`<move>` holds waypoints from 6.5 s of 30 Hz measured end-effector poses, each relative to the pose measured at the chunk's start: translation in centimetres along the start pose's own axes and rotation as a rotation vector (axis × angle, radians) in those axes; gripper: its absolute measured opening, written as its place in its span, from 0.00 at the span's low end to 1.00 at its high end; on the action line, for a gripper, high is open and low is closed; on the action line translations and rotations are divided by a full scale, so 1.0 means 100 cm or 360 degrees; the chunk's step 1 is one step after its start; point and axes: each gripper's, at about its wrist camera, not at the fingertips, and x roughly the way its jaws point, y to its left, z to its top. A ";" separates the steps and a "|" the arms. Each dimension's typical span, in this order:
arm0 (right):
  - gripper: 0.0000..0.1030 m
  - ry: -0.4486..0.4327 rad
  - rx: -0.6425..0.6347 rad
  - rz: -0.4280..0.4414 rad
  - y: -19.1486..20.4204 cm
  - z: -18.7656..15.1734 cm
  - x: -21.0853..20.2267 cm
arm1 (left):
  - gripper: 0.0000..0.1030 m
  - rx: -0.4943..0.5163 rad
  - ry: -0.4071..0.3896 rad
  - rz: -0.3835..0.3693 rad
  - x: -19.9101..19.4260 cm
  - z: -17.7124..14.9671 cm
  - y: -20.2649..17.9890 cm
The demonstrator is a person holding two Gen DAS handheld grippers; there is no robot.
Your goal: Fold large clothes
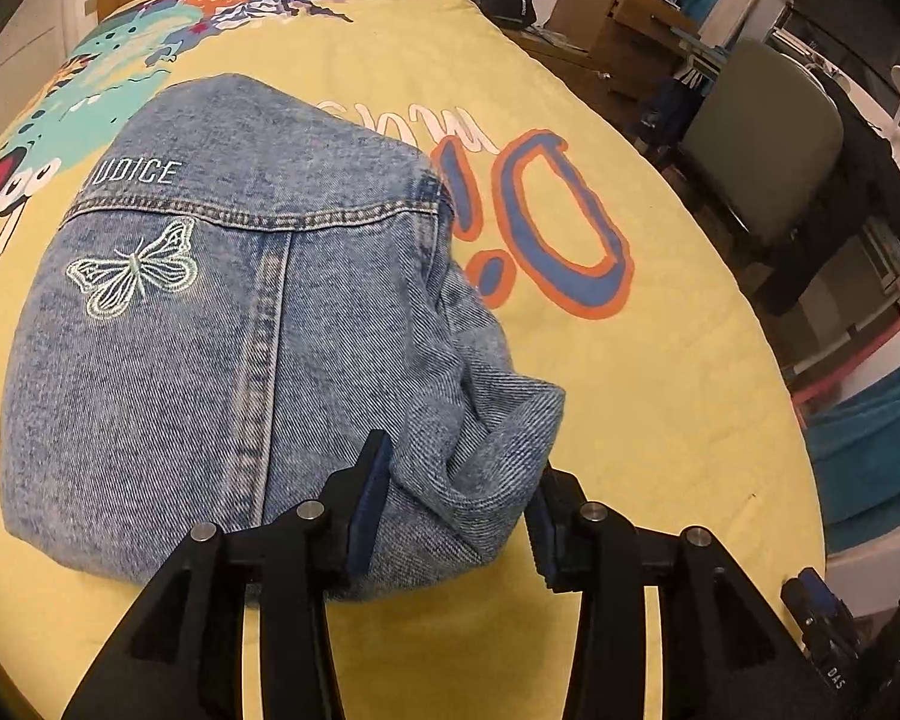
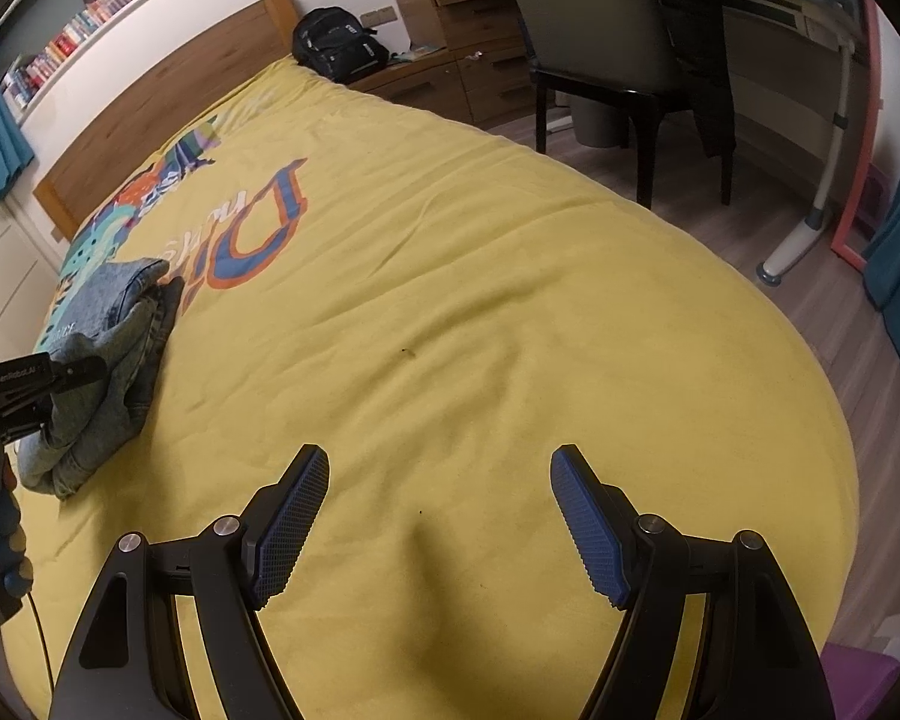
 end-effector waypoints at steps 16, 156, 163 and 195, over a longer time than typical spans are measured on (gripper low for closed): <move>0.76 -0.0019 -0.0035 0.0001 0.019 0.004 -0.015 | 0.45 0.0105 -0.0001 -0.0186 -0.033 -0.013 -0.013; 0.53 0.0452 -0.0311 0.0775 0.304 0.015 0.141 | 0.58 -0.0079 -0.0089 -0.0082 -0.126 -0.064 0.277; 0.55 0.0313 -0.0333 0.0587 0.274 0.009 0.078 | 0.62 -0.0078 -0.0135 0.0017 -0.164 -0.090 0.257; 0.76 -0.0063 -0.0772 0.0434 0.267 -0.122 -0.140 | 0.94 -0.0082 -0.0410 0.0295 -0.303 -0.239 0.210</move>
